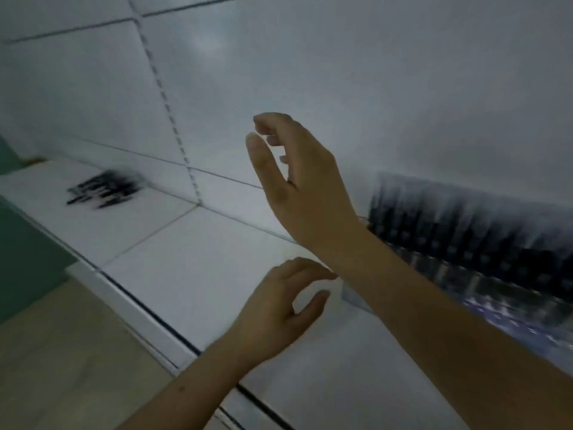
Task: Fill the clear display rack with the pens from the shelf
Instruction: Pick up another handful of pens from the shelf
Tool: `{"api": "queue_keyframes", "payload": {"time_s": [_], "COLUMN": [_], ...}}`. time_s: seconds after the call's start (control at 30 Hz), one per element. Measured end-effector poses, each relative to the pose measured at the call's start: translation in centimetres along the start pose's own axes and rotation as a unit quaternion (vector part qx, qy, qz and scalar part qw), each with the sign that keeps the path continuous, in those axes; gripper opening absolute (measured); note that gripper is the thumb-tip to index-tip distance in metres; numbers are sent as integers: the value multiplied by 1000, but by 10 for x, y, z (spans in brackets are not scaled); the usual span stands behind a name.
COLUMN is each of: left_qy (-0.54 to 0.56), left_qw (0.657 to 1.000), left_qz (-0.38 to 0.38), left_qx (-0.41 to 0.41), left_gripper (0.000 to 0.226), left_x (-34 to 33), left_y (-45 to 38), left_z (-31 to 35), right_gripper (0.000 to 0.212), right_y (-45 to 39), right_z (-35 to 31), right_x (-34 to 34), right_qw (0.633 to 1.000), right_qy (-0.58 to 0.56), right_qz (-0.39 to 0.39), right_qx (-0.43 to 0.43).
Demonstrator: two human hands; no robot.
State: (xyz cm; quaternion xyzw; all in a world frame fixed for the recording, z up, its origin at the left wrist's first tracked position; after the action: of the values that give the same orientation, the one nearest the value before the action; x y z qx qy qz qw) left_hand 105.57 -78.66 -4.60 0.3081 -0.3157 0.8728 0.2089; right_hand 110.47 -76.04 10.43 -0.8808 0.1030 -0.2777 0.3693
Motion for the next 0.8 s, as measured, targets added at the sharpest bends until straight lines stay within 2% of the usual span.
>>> {"api": "queue_keyframes", "payload": {"time_s": [0.13, 0.27, 0.57, 0.8], "left_qy": [-76, -105, -101, -103], "left_qw": [983, 957, 936, 920], "left_qz": [125, 206, 248, 274], "left_qx": [113, 173, 229, 260], "left_gripper": [29, 29, 30, 30], "left_x": [100, 188, 322, 394], "left_y": [53, 103, 173, 185], "left_z": [-79, -154, -301, -379], "right_gripper": [46, 51, 60, 62], "right_y": [-31, -53, -118, -167], "right_z": [-30, -43, -81, -84], "right_x": [-82, -167, -373, -492], "right_qw": [998, 998, 994, 989], "right_qy": [-46, -51, -34, -38], "right_qz": [-11, -35, -106, -146], "right_qx": [37, 29, 1, -5]}}
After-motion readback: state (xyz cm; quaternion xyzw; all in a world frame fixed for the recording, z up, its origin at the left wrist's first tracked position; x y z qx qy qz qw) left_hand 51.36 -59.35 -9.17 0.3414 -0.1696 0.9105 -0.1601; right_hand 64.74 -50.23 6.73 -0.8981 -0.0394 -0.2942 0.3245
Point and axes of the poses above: each hand's wrist, its own y-axis away from the middle knuckle, its own x-axis out of the back of the hand, z = x × y, the point moved 9 cm from there along -y, towards the middle knuckle, and after that the axes turned 5 degrees about y, right-handed, at the moved point
